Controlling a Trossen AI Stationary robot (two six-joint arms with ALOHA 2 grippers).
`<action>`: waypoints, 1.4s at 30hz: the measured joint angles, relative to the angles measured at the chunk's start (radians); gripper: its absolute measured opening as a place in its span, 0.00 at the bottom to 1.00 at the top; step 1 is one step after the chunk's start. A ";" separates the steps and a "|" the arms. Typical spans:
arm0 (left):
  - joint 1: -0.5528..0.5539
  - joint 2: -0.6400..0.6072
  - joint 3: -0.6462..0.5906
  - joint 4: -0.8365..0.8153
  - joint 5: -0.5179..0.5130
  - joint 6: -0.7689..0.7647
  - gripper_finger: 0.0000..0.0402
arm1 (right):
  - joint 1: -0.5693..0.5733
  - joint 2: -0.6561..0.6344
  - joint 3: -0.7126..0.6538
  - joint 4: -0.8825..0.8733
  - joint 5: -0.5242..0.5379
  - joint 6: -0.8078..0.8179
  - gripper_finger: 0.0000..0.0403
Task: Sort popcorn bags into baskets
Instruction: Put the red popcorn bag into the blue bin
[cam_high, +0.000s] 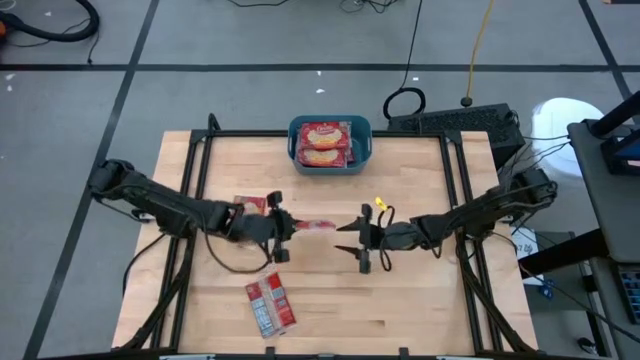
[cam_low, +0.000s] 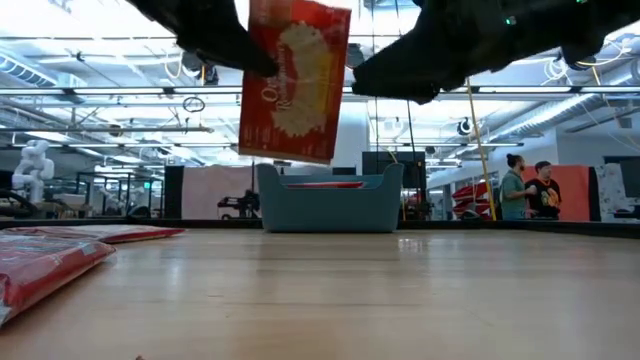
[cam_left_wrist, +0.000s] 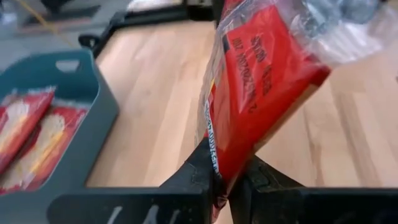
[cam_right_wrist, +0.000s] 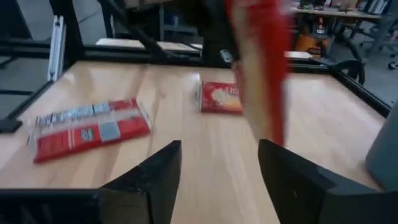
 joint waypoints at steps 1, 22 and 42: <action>0.014 0.001 0.017 -0.033 0.014 -0.015 0.05 | 0.000 0.018 -0.001 0.037 -0.001 -0.008 0.52; 0.044 -0.004 0.099 -0.161 0.104 0.014 0.09 | -0.052 0.087 0.006 0.227 0.002 -0.071 0.53; 0.057 -0.029 0.098 -0.073 0.180 0.076 0.05 | -0.133 0.103 0.007 0.360 -0.188 -0.078 0.50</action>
